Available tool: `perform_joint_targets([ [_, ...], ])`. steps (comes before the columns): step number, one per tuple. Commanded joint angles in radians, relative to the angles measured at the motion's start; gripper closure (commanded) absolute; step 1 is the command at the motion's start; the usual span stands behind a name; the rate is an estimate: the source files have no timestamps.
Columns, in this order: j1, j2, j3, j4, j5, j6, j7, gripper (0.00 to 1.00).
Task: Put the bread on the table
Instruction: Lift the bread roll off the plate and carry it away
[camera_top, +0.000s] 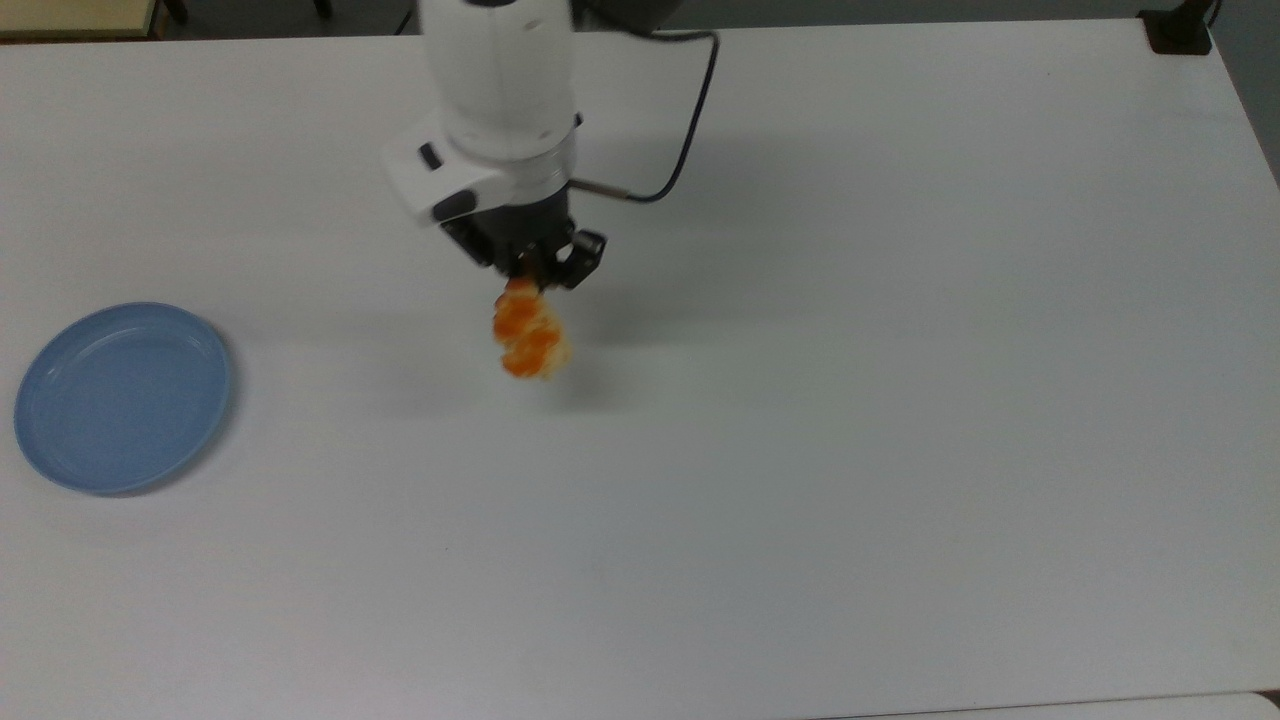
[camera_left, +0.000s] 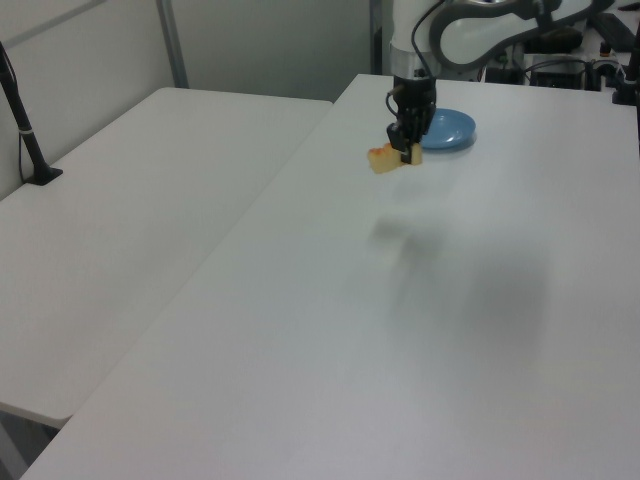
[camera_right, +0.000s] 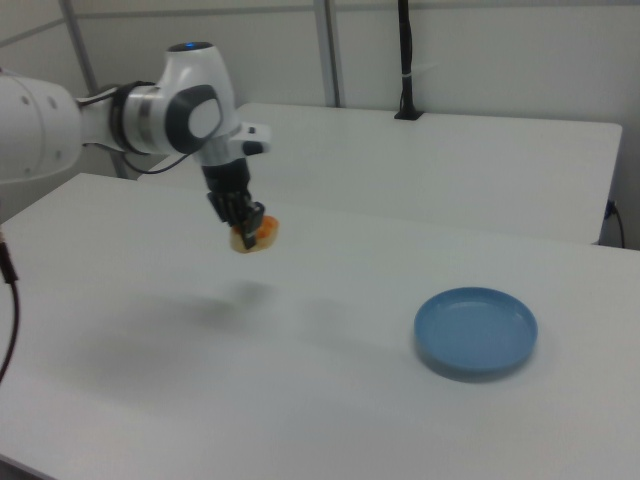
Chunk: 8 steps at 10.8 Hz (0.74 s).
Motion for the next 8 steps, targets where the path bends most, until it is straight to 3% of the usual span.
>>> perform_joint_targets([
  [1,0.012,-0.292,0.023,-0.373,-0.013,-0.006,-0.083,0.81],
  [8,0.049,-0.267,0.023,-0.600,-0.051,0.078,-0.085,0.80],
])
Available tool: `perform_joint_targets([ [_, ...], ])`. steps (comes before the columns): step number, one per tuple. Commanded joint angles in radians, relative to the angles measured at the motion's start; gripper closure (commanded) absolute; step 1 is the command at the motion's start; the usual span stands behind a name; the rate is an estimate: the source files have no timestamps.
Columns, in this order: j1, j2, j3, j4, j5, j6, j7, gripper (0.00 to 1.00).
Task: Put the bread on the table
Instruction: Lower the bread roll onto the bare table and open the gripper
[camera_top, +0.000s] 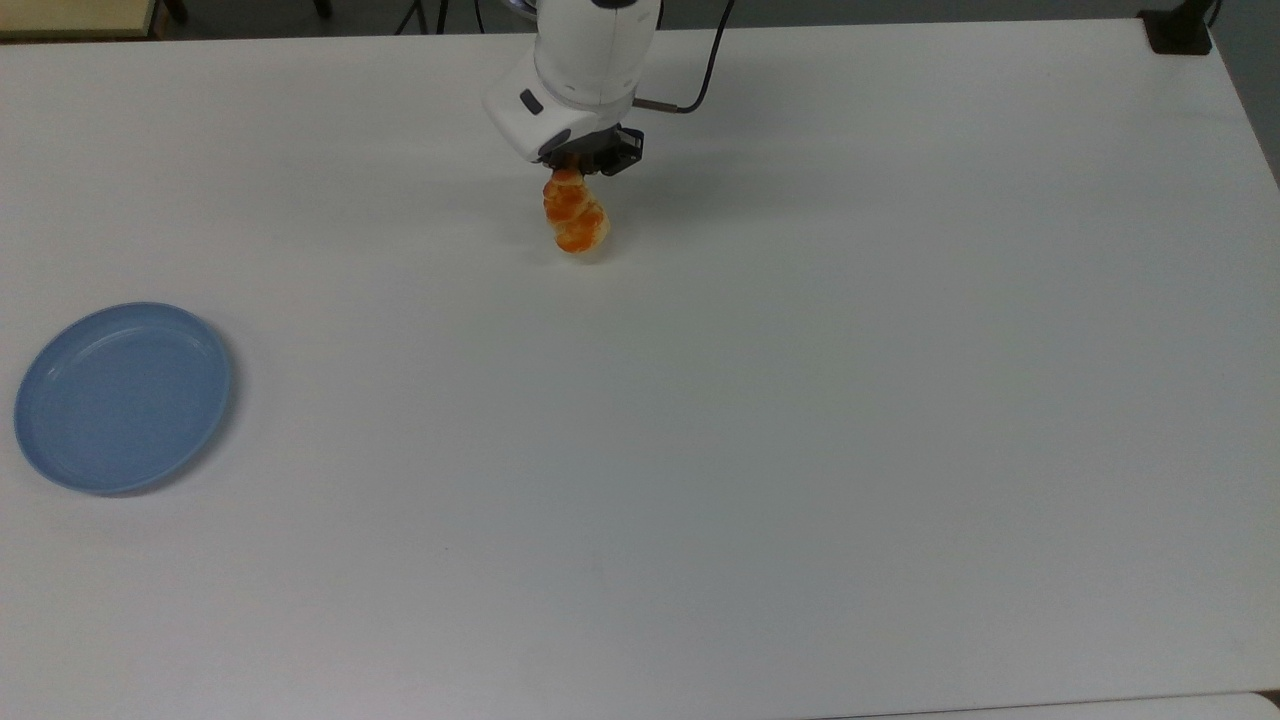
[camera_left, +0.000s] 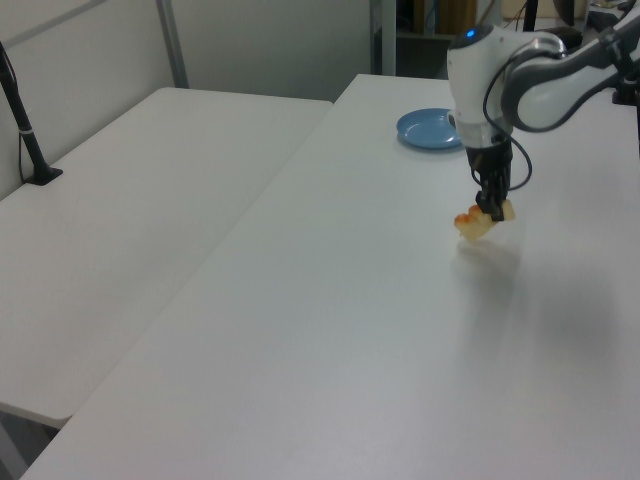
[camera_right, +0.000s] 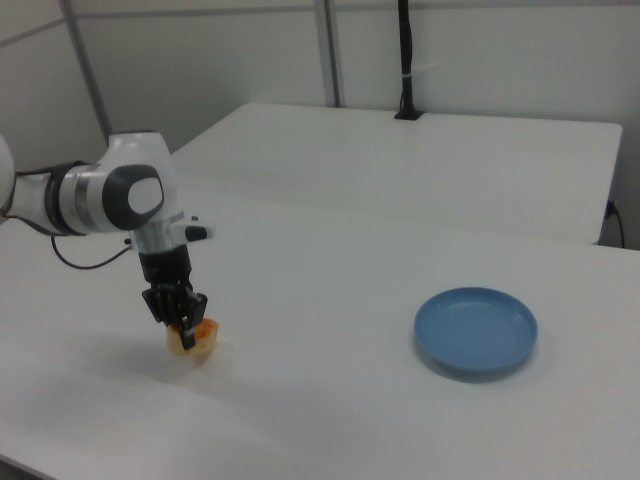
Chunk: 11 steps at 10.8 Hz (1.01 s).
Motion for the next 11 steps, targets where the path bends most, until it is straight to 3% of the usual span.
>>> perform_joint_targets([
  [1,0.018,-0.015,-0.009,-0.075,-0.027,0.065,-0.013,0.79],
  [2,0.018,-0.018,-0.009,-0.072,-0.032,0.065,-0.015,0.67],
  [3,0.014,-0.017,-0.009,-0.069,-0.033,0.065,-0.017,0.29],
  [5,0.008,-0.021,-0.009,-0.070,-0.033,0.053,-0.047,0.00],
  [9,0.006,-0.024,-0.009,-0.052,-0.032,0.019,-0.064,0.00],
  [11,0.000,-0.041,-0.012,0.034,-0.016,-0.089,-0.066,0.00],
])
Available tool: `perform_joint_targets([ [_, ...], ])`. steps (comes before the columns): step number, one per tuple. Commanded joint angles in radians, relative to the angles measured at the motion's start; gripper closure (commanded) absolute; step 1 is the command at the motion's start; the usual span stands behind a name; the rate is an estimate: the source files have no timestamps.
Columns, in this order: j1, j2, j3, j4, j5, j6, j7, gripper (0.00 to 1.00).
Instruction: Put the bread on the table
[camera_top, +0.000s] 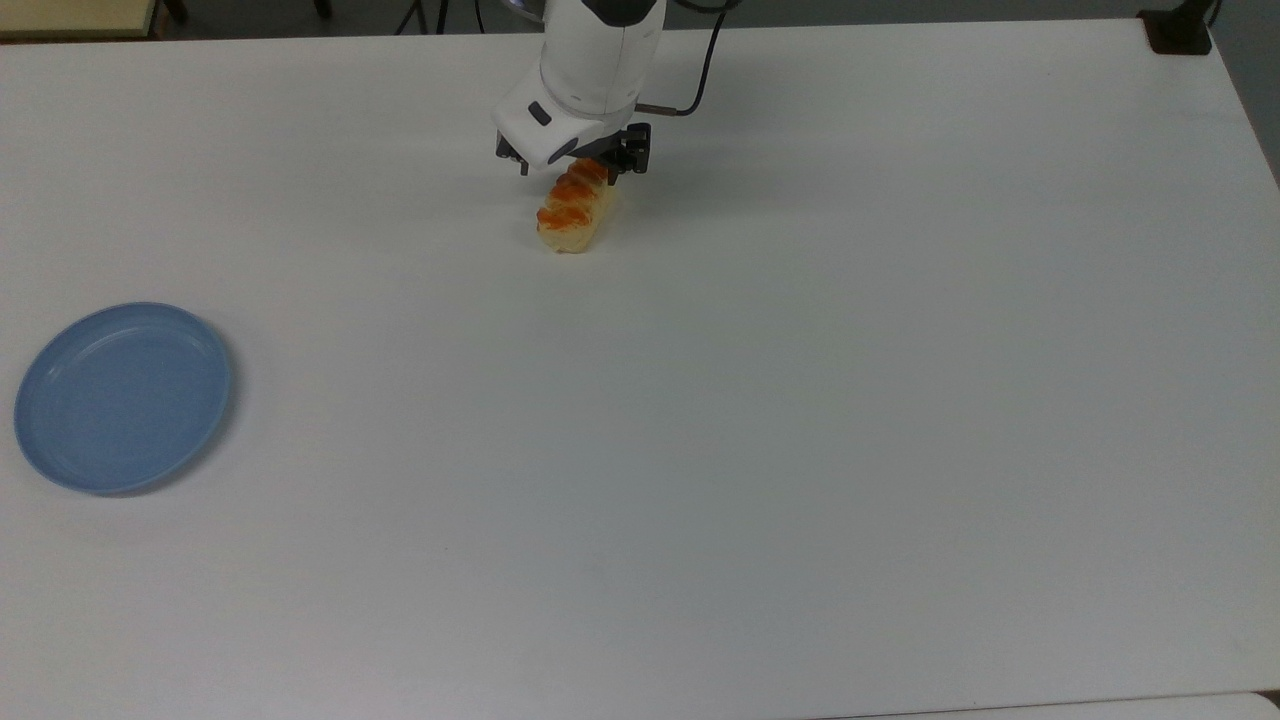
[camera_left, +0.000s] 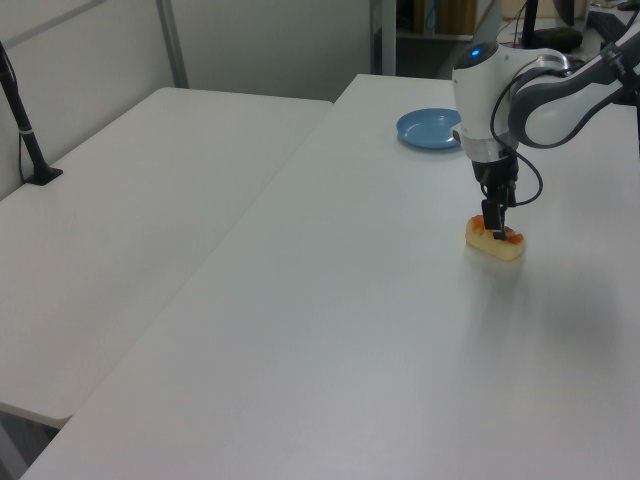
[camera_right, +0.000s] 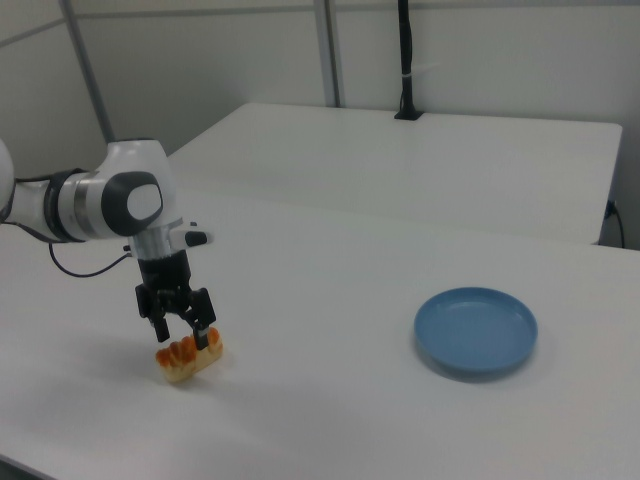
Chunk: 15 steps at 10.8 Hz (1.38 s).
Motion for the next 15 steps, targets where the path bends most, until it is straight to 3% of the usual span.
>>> perform_joint_targets([
  [1,-0.025,-0.061,-0.014,0.146,0.021,-0.172,-0.031,0.00],
  [4,-0.146,-0.072,-0.042,0.407,0.191,-0.356,-0.149,0.00],
  [7,-0.167,-0.090,-0.173,0.551,0.280,-0.377,-0.207,0.00],
  [10,-0.161,-0.116,-0.247,0.579,0.300,-0.382,-0.258,0.00],
  [12,-0.154,-0.122,-0.258,0.599,0.297,-0.432,-0.417,0.00],
  [14,-0.094,-0.118,-0.273,0.599,0.283,-0.426,-0.433,0.00],
  [15,-0.036,-0.114,-0.320,0.599,0.268,-0.418,-0.430,0.00],
])
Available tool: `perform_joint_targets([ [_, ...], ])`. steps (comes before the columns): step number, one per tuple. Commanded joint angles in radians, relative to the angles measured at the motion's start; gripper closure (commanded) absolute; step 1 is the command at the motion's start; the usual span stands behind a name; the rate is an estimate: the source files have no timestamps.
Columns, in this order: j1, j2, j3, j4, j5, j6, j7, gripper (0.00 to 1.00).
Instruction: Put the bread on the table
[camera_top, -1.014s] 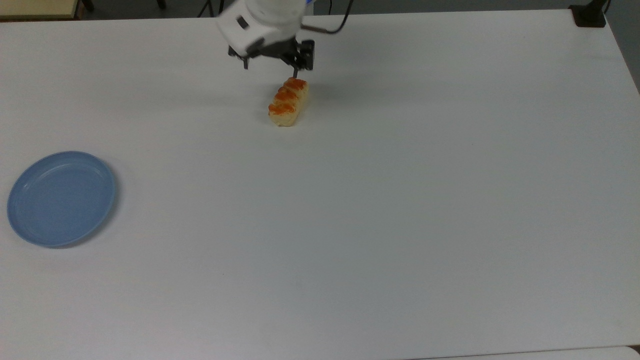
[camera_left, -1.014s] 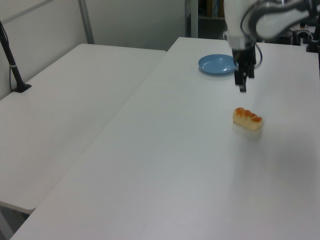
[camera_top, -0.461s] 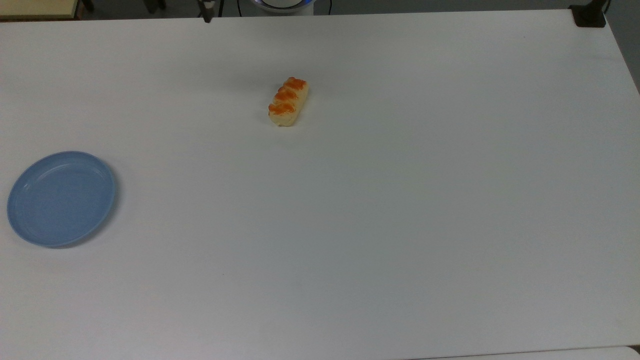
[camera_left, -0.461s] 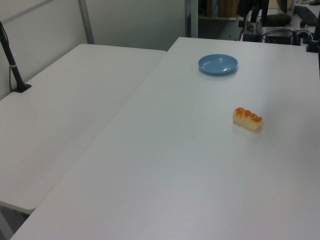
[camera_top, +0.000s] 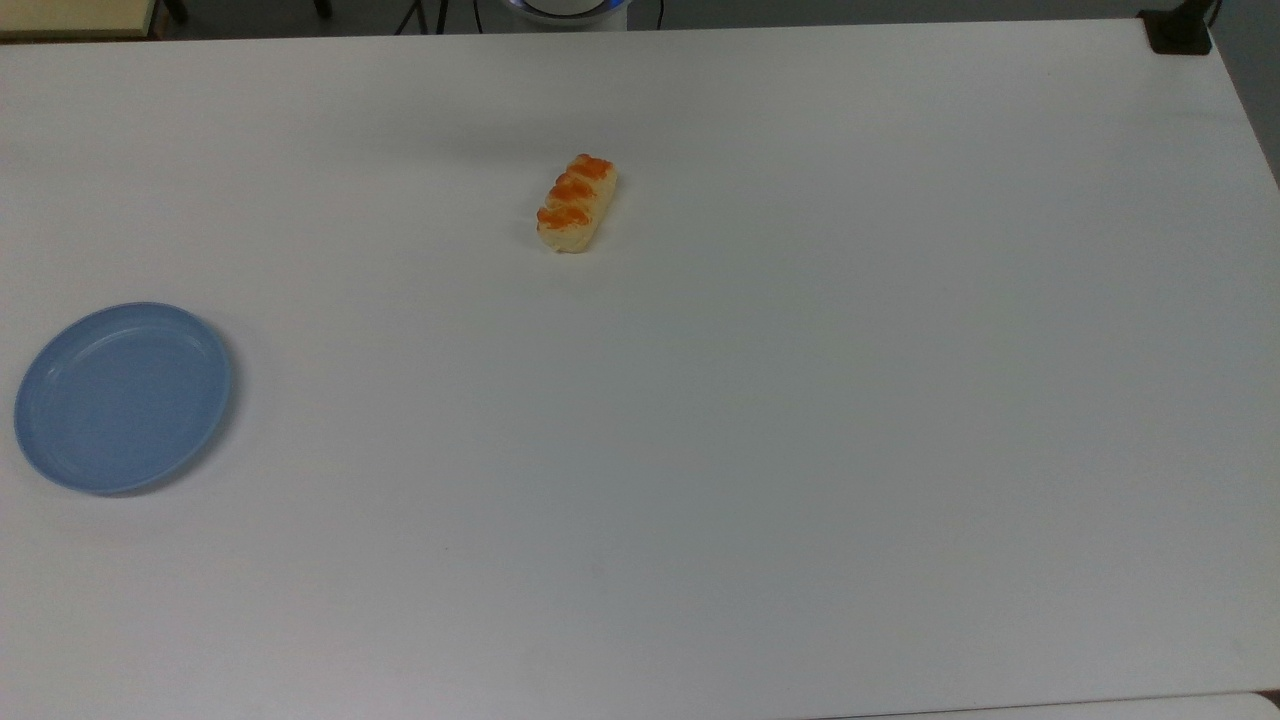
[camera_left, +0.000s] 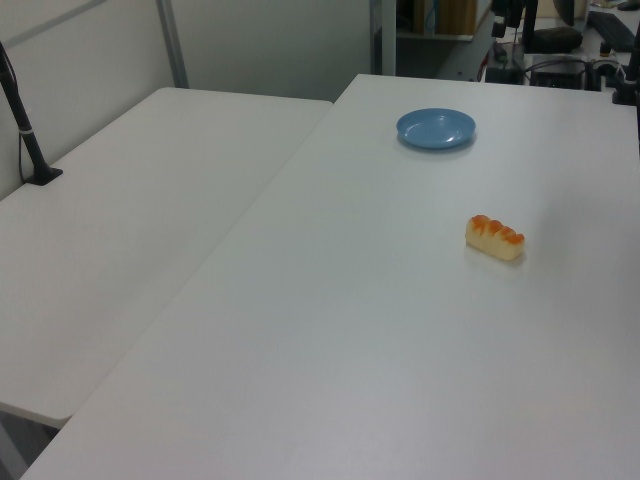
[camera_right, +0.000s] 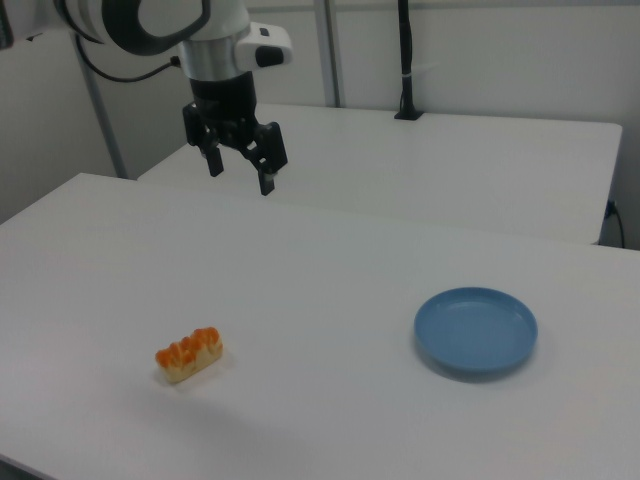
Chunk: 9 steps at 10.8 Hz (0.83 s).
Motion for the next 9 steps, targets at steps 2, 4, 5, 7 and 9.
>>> perform_joint_targets([
  [2,0.227,0.006,-0.126,0.005,-0.094,0.017,-0.011,0.00],
  [4,0.265,0.034,-0.130,0.005,-0.108,0.051,0.071,0.00],
  [5,0.288,0.044,-0.149,0.005,-0.129,0.078,0.092,0.00],
  [7,0.298,0.055,-0.152,0.005,-0.151,0.112,0.092,0.00],
  [9,0.298,0.057,-0.150,0.005,-0.151,0.109,0.086,0.00],
])
